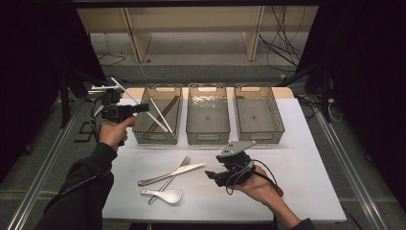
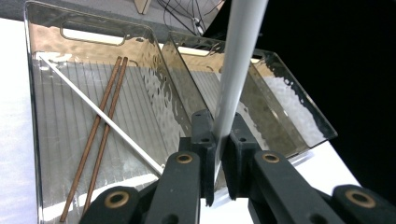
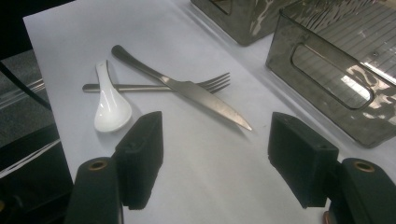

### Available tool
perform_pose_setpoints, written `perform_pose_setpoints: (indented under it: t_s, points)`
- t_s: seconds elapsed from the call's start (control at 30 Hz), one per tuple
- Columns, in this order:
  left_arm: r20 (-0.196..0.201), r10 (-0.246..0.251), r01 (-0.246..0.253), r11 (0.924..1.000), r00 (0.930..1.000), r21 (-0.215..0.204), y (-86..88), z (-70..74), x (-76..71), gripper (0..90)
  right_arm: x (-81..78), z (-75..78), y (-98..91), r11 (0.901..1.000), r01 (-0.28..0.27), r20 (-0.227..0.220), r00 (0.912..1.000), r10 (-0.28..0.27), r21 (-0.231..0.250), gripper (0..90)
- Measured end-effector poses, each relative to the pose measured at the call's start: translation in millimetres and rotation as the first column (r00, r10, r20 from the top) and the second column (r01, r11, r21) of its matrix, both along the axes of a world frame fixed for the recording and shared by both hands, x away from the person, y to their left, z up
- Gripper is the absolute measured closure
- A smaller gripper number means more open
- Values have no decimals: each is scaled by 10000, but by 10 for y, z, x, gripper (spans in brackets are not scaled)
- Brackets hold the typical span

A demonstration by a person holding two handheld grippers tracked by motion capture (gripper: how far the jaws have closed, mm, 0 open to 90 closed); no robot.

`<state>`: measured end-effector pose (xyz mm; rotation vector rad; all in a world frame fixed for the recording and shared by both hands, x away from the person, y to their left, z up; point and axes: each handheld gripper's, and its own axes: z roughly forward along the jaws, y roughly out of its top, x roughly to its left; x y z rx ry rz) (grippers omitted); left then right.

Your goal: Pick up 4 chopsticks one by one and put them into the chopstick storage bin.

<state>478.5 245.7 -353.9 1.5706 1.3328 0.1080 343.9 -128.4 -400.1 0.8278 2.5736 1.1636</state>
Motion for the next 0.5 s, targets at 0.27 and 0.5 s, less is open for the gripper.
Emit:
perform_pose_setpoints:
  t_s: [0.27,0.5]
  points:
    - [-310,83,-74,9995,9995,291,-78,-79,142,834,-22,27,-41,9998,96,29,9999,-97,148,344]
    - [-863,45,22,9970,9963,771,-150,-158,252,831,-27,14,-31,9999,35,-17,10000,-34,106,341]
